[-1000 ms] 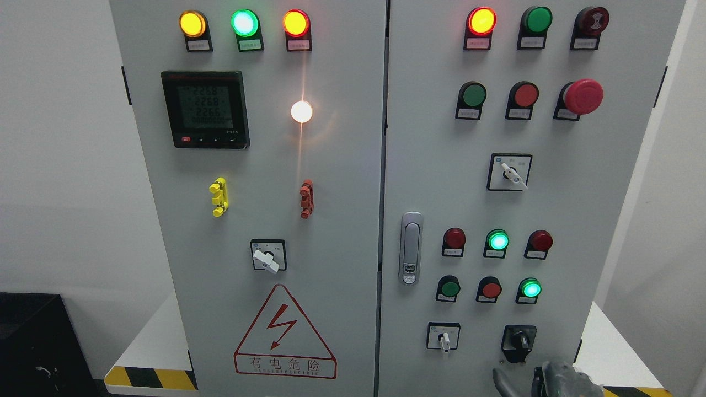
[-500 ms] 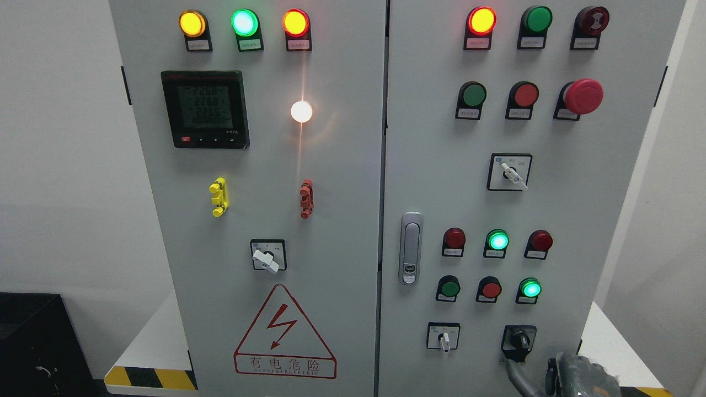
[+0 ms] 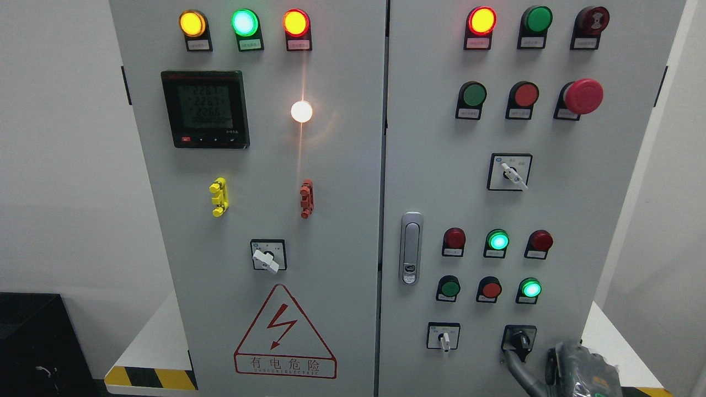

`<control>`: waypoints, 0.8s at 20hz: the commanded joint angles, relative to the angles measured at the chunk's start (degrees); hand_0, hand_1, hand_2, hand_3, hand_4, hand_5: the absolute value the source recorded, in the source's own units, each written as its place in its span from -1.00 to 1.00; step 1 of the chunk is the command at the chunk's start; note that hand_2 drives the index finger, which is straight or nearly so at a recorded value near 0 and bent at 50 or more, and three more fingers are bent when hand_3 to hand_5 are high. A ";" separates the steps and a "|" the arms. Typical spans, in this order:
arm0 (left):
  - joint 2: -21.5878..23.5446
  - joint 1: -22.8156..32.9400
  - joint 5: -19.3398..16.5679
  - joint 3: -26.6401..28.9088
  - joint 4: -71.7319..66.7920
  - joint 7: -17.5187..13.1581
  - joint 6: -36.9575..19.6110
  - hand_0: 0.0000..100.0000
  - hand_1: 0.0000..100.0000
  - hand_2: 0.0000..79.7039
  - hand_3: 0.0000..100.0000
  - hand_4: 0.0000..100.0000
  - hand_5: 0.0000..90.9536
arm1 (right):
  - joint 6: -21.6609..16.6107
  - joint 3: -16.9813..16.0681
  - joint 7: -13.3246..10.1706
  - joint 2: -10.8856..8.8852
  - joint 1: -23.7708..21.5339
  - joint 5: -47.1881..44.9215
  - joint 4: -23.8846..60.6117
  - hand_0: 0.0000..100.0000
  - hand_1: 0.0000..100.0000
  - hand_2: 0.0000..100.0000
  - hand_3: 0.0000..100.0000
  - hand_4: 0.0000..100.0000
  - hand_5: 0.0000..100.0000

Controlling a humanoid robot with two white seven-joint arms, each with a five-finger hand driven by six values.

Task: Flip black knob to close circuit
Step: 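Raise the right hand up to the black rotary knob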

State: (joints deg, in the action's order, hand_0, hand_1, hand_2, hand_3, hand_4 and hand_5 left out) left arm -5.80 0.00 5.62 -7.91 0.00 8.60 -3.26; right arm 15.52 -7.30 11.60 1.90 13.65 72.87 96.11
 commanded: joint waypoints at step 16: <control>0.00 1.32 0.00 0.00 1.67 0.01 0.00 -0.76 0.11 -1.00 -1.00 -1.00 -1.00 | -0.05 -2.54 -0.52 -1.01 0.23 0.26 -1.19 -1.00 -0.98 0.81 1.00 0.96 1.00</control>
State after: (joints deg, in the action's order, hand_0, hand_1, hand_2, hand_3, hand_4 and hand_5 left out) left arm -5.80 0.00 5.62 -7.91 0.00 8.60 -3.26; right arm 15.52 -6.41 11.12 0.46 14.02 73.42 95.02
